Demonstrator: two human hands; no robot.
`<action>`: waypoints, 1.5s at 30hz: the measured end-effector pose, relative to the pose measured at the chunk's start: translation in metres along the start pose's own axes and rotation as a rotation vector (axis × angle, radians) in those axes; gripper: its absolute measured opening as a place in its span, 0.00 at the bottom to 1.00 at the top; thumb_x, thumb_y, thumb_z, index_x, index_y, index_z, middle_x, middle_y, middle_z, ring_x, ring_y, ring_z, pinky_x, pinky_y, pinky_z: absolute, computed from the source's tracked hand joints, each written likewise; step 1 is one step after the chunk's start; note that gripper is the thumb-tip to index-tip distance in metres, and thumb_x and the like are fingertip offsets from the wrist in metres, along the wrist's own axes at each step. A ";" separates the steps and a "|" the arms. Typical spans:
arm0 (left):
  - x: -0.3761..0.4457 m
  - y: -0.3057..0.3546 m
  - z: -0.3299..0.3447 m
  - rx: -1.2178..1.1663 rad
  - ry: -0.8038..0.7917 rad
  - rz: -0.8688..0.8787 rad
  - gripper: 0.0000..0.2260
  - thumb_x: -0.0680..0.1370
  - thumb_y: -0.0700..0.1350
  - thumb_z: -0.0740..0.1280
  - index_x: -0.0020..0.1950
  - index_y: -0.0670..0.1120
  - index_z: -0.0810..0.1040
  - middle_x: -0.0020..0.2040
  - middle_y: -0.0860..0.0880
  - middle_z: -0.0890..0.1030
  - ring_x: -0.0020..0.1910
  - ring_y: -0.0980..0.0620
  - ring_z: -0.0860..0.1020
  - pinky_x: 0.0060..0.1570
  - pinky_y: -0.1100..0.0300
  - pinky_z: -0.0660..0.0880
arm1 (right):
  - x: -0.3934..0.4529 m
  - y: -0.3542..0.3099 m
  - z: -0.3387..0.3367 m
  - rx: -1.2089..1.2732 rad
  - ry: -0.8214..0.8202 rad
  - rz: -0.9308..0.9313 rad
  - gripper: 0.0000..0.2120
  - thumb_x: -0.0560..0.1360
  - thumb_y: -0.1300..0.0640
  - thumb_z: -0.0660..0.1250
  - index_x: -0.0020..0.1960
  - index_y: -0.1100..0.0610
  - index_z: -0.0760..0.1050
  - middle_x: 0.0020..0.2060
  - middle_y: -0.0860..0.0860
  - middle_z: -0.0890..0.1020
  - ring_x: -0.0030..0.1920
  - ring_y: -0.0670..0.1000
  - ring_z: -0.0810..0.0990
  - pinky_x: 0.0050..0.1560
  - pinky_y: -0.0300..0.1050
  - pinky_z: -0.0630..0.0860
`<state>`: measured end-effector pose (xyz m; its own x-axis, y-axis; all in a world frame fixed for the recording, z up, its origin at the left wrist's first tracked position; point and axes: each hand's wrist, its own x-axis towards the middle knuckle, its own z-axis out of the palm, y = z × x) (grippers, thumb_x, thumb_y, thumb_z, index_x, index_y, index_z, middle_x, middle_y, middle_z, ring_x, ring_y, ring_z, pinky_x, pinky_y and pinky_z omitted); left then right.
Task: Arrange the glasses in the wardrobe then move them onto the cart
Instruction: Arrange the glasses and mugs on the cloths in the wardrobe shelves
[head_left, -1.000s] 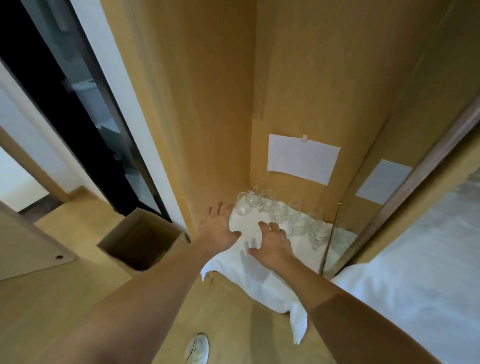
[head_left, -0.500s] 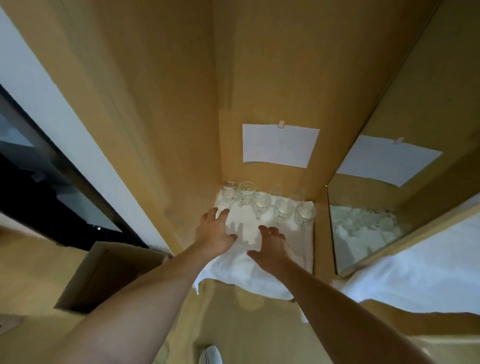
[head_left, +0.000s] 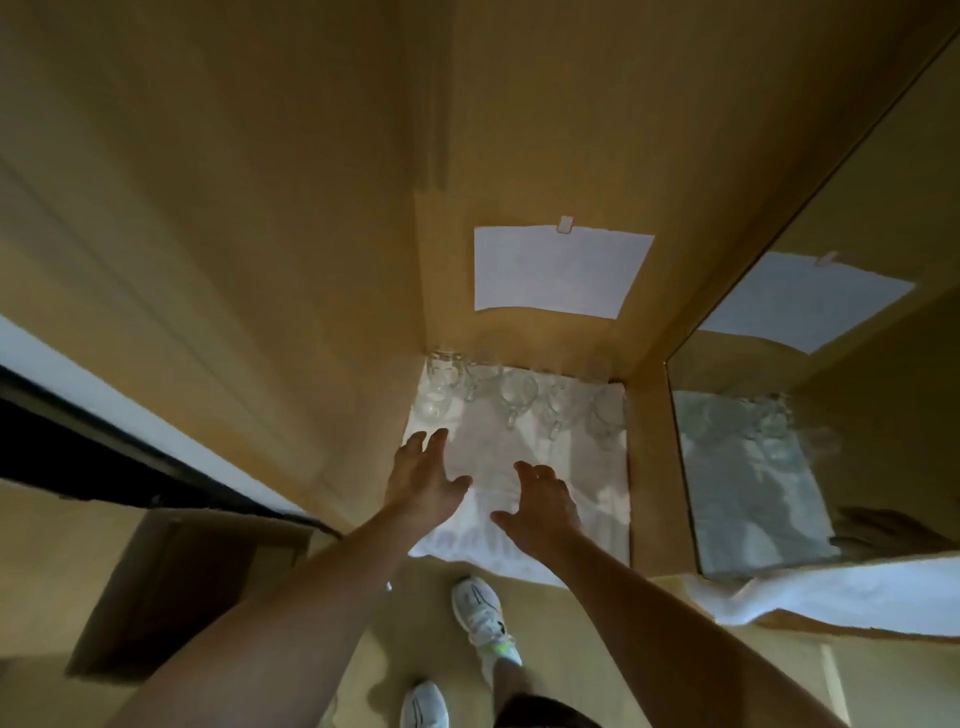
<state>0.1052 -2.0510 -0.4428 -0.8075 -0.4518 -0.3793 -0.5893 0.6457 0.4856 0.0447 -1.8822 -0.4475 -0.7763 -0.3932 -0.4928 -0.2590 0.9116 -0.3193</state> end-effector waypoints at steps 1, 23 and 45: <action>0.007 -0.002 0.003 0.006 0.001 -0.006 0.37 0.76 0.57 0.71 0.81 0.50 0.60 0.79 0.44 0.62 0.76 0.42 0.63 0.71 0.50 0.67 | 0.010 0.001 0.001 0.002 -0.014 -0.010 0.39 0.77 0.42 0.70 0.80 0.52 0.56 0.74 0.55 0.66 0.71 0.58 0.69 0.69 0.51 0.69; 0.176 -0.033 0.067 -0.318 0.083 -0.445 0.38 0.74 0.54 0.76 0.80 0.48 0.63 0.76 0.44 0.68 0.74 0.45 0.67 0.72 0.50 0.67 | 0.241 -0.010 0.054 0.263 -0.149 0.004 0.35 0.78 0.44 0.70 0.78 0.55 0.61 0.71 0.58 0.70 0.71 0.58 0.71 0.69 0.49 0.67; 0.263 -0.072 0.118 -0.410 0.263 -0.449 0.47 0.69 0.47 0.81 0.82 0.46 0.59 0.78 0.47 0.67 0.76 0.48 0.67 0.74 0.52 0.66 | 0.385 -0.042 0.088 0.201 0.179 -0.171 0.24 0.81 0.50 0.67 0.72 0.59 0.67 0.51 0.55 0.84 0.53 0.57 0.84 0.44 0.44 0.68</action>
<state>-0.0613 -2.1438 -0.6700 -0.4301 -0.7910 -0.4352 -0.7900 0.0964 0.6055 -0.1924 -2.0826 -0.6947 -0.8246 -0.4952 -0.2735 -0.2896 0.7848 -0.5479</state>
